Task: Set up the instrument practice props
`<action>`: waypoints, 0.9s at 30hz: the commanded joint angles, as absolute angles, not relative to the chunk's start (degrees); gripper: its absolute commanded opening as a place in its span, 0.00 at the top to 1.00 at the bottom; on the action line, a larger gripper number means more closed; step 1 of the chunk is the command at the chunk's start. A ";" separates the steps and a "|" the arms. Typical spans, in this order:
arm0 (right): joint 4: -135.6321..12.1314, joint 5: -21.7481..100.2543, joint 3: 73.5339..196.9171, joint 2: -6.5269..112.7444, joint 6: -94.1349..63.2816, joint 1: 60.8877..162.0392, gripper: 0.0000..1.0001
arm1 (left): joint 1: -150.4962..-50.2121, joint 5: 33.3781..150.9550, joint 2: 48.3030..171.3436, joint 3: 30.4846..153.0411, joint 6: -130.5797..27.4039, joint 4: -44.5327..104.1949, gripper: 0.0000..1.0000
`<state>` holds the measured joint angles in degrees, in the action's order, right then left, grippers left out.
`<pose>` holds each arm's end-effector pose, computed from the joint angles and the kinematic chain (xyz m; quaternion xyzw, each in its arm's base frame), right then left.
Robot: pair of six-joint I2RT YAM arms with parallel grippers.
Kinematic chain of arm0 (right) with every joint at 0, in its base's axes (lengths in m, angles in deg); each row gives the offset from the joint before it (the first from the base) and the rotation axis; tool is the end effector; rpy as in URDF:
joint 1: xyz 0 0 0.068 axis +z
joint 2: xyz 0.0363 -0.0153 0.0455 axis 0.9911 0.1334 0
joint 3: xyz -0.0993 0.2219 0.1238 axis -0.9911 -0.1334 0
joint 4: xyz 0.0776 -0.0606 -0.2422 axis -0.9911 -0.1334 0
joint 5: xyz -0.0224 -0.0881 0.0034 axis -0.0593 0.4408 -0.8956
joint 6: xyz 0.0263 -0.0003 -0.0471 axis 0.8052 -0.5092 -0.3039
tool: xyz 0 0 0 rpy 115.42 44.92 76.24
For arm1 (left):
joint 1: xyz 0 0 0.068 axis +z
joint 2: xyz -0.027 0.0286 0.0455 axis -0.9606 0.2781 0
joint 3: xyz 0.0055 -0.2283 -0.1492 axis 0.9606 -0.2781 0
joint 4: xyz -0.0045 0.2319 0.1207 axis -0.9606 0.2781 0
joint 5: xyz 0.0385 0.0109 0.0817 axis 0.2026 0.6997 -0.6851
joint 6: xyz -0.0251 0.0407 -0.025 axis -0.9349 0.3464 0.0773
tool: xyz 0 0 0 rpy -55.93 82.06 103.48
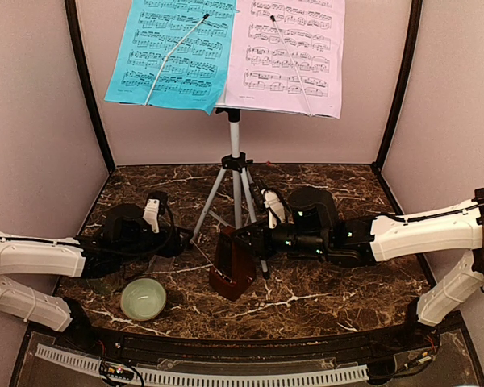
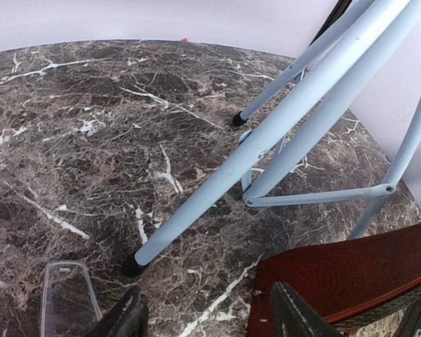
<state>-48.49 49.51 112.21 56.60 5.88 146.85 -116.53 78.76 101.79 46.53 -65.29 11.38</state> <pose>0.1470 0.3045 0.2615 -0.2421 0.7787 0.4055 0.4130 0.1836 -0.1650 0.2067 0.0981 0.8122 -0.2903 0.4964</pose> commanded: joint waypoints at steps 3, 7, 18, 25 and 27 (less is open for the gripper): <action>-49.87 50.64 112.76 55.97 5.10 147.20 0.68 | -112.60 79.02 101.71 47.43 -68.77 18.14 0.39; -50.12 50.81 112.70 55.70 4.92 147.19 0.68 | -108.60 80.82 100.31 47.63 -71.18 19.82 0.37; -50.16 50.87 112.69 54.89 4.91 147.22 0.68 | -103.95 82.50 95.94 48.77 -68.80 19.93 0.32; -50.43 50.52 113.32 54.21 4.49 147.22 0.68 | -103.50 83.17 94.71 48.78 -67.34 20.20 0.33; -50.41 50.43 113.51 54.01 4.48 147.21 0.67 | -103.45 83.45 94.63 48.73 -67.31 20.16 0.33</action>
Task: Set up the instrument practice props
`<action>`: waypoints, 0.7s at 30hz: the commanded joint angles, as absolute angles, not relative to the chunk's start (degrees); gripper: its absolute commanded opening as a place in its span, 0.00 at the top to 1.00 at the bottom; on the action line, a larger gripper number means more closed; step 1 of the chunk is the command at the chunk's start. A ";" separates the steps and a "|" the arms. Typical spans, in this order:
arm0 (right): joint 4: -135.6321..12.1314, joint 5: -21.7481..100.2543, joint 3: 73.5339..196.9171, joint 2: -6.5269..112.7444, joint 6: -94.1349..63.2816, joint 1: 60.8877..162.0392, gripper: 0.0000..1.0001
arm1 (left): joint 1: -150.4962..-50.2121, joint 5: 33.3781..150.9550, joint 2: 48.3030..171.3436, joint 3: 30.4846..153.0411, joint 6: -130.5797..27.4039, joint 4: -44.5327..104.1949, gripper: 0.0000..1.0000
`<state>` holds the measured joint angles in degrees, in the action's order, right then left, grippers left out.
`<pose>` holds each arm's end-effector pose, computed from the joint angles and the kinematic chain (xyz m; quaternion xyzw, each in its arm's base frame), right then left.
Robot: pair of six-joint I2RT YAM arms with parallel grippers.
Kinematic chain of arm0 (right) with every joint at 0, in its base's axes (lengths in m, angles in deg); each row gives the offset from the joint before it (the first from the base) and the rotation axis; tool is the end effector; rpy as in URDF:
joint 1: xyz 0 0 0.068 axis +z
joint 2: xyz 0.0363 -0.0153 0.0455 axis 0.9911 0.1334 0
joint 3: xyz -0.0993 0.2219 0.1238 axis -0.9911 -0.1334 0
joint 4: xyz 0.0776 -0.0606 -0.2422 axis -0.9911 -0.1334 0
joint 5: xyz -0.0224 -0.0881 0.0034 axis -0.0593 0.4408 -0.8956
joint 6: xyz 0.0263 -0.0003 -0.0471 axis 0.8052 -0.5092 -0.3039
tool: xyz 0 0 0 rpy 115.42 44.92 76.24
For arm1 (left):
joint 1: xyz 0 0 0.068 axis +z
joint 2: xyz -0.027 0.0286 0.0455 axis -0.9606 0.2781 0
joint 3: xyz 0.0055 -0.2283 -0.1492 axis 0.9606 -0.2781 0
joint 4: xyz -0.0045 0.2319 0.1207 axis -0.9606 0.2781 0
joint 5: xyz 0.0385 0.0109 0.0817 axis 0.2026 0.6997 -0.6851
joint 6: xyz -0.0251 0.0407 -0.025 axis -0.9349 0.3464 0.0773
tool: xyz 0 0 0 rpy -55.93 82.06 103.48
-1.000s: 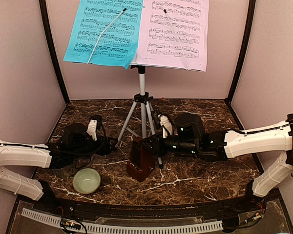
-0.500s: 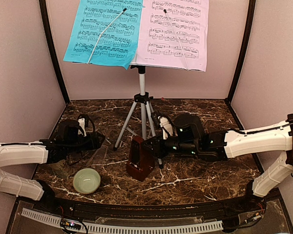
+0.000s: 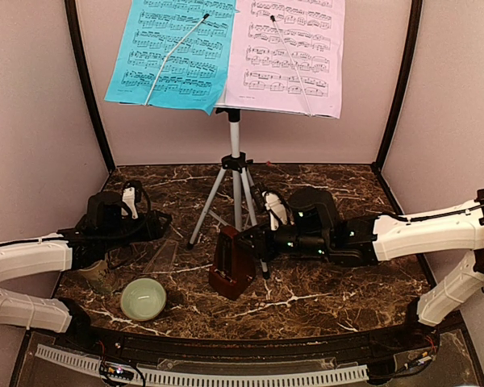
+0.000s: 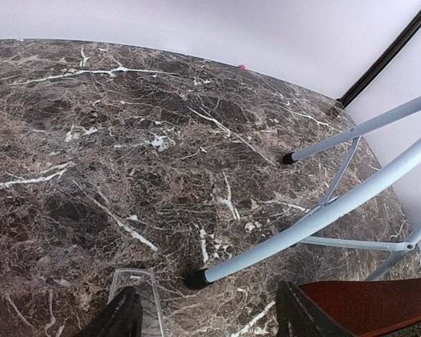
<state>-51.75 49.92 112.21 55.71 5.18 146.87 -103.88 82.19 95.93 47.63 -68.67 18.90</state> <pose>0.1452 0.3004 0.2605 -0.2492 0.7888 0.3885 0.4059 0.2033 -0.1163 0.2222 0.0012 0.8213 -0.2688 0.5032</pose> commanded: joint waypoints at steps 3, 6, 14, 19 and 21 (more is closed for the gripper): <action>-50.48 50.40 113.87 53.46 4.21 147.20 0.66 | -103.41 83.56 94.34 48.73 -67.28 20.22 0.32; -50.99 50.77 114.46 52.71 3.35 147.20 0.64 | -103.39 83.48 93.95 48.79 -67.11 20.29 0.32; -53.07 51.66 117.72 50.59 0.72 147.20 0.60 | -103.46 83.72 93.74 49.74 -65.72 21.28 0.32; -54.94 52.87 119.32 49.46 -0.97 146.83 0.58 | -103.32 83.55 93.53 51.94 -63.32 23.83 0.31; -55.55 53.15 119.44 48.78 -1.55 146.36 0.57 | -103.10 83.60 93.29 53.20 -62.42 24.93 0.31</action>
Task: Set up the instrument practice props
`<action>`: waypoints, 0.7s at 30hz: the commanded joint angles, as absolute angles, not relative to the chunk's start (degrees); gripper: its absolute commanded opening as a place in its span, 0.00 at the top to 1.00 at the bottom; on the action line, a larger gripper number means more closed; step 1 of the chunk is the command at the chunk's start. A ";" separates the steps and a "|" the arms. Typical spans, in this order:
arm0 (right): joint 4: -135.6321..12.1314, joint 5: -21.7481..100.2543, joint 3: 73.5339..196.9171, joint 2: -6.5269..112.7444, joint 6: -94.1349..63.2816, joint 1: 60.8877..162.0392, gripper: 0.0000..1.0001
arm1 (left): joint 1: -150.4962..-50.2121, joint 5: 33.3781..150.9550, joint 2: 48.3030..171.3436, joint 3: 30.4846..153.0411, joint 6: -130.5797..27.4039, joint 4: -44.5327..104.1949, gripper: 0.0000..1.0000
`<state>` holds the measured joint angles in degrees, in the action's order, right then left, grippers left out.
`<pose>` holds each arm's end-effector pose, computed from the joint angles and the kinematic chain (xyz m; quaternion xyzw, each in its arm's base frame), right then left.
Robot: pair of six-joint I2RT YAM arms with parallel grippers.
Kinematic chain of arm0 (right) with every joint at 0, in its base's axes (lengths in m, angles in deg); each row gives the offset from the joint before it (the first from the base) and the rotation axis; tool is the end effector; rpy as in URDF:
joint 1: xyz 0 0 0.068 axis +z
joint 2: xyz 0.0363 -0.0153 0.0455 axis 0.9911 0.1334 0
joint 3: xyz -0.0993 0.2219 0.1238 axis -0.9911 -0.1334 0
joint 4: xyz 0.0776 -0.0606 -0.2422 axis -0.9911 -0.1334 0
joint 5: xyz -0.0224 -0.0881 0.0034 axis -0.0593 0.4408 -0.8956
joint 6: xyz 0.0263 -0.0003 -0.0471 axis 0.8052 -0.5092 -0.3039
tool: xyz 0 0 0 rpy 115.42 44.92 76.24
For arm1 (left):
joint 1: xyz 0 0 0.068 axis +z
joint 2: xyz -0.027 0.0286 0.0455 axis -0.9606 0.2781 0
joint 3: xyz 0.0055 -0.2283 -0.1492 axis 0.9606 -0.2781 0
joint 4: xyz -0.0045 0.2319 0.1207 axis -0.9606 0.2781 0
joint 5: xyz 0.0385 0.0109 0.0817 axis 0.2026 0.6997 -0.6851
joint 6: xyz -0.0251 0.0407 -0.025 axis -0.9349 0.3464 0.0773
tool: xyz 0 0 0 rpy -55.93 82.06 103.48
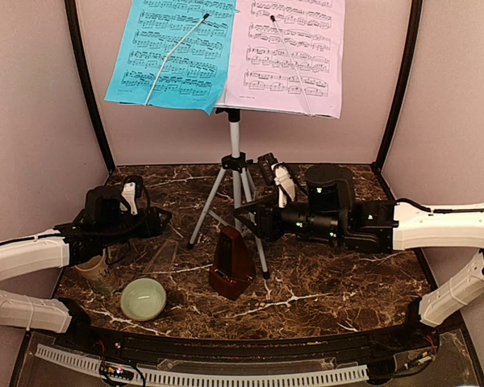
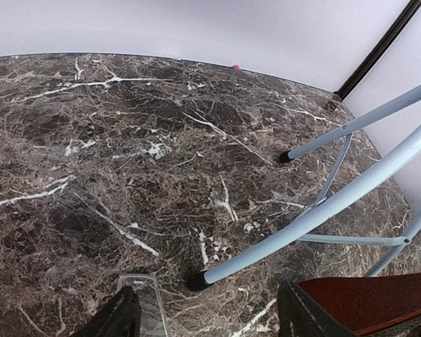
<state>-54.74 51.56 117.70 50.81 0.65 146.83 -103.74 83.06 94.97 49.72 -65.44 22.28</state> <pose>0.1426 0.2923 0.3152 -0.2568 0.7462 0.4005 0.4657 0.2035 -0.1164 0.2322 0.0278 0.8225 -0.2584 0.5059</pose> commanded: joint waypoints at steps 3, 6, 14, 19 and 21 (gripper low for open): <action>-56.79 53.22 119.32 47.45 -2.33 145.24 0.56 | -102.71 83.75 93.00 54.84 -60.92 26.38 0.30; -57.85 53.22 118.53 45.40 -2.55 143.42 0.55 | -102.33 84.21 93.19 56.95 -58.68 27.91 0.29; -62.63 54.92 115.30 38.45 -4.88 138.04 0.52 | -101.22 83.12 94.82 64.88 -51.96 35.44 0.24; -65.53 55.26 111.93 33.89 -6.46 132.47 0.49 | -100.28 81.89 95.59 69.13 -48.46 39.76 0.20; -66.40 54.97 110.53 32.30 -6.59 129.87 0.46 | -99.52 80.92 95.59 70.10 -47.61 41.31 0.18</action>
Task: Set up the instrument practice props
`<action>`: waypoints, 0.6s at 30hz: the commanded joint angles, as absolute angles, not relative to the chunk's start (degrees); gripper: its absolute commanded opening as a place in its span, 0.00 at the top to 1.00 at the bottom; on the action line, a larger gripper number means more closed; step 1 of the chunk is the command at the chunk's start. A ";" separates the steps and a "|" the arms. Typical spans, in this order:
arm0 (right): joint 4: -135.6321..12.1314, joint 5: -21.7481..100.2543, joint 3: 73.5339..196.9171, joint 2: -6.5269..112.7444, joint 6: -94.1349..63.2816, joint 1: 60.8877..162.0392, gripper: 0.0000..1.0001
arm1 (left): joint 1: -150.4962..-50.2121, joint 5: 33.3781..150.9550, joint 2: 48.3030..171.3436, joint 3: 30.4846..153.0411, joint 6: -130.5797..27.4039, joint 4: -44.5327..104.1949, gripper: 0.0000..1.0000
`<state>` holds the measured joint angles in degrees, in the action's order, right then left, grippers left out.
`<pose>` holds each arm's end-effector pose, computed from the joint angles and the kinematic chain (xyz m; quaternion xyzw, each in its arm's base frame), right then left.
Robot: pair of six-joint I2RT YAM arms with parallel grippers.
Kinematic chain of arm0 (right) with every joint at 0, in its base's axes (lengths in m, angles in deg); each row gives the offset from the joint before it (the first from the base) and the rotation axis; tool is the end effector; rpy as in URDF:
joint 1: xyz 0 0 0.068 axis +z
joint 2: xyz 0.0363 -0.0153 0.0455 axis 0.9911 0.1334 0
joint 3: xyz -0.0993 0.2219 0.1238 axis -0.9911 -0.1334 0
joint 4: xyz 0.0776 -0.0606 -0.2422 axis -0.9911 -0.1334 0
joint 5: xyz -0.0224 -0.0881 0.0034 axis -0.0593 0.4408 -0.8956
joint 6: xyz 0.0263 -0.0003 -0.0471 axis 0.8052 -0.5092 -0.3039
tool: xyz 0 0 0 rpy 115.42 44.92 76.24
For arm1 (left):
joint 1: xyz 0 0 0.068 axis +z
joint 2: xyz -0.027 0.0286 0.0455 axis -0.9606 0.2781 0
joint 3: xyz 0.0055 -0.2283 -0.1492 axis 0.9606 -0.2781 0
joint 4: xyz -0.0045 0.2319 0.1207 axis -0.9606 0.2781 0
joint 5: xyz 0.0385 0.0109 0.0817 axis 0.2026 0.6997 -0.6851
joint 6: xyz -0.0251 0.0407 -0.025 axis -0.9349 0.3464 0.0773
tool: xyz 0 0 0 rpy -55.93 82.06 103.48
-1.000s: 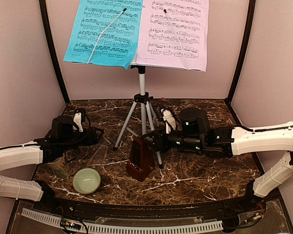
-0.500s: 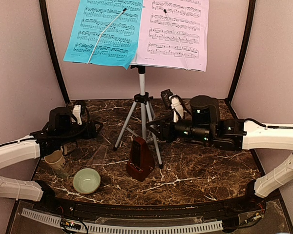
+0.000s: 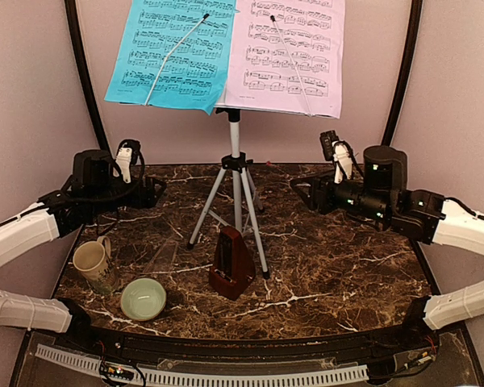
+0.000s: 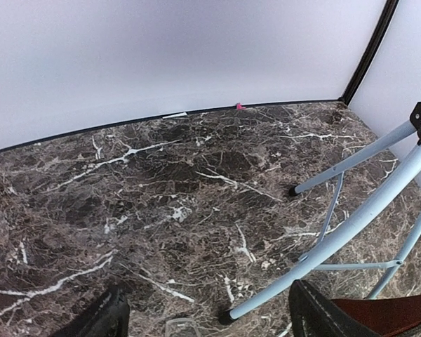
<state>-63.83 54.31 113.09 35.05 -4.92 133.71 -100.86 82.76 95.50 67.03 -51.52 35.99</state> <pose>0.1651 0.1992 0.3444 -0.1886 0.7545 0.3120 0.5458 0.2222 -0.1125 0.3118 0.1030 0.8009 -0.1870 0.5595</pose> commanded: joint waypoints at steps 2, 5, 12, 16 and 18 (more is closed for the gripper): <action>-66.66 54.09 108.75 30.81 -6.39 127.05 0.37 | -97.37 80.74 95.89 70.80 -47.47 43.08 0.15; -66.38 51.93 105.85 28.74 -5.29 122.61 0.21 | -93.65 82.97 96.60 71.64 -48.43 45.57 0.05; -65.56 46.31 98.82 24.49 -2.19 109.57 0.00 | -84.78 90.66 97.27 70.61 -51.78 48.28 0.01; -65.13 44.91 94.25 23.73 1.38 101.86 0.00 | -82.08 92.89 98.36 69.53 -53.49 49.58 0.01; -64.73 44.75 92.42 24.53 3.49 98.62 0.00 | -81.48 93.79 98.57 68.54 -55.01 49.22 0.01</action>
<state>-67.15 46.93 95.49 24.28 -1.18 103.66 -82.61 89.82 98.29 70.18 -51.97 47.38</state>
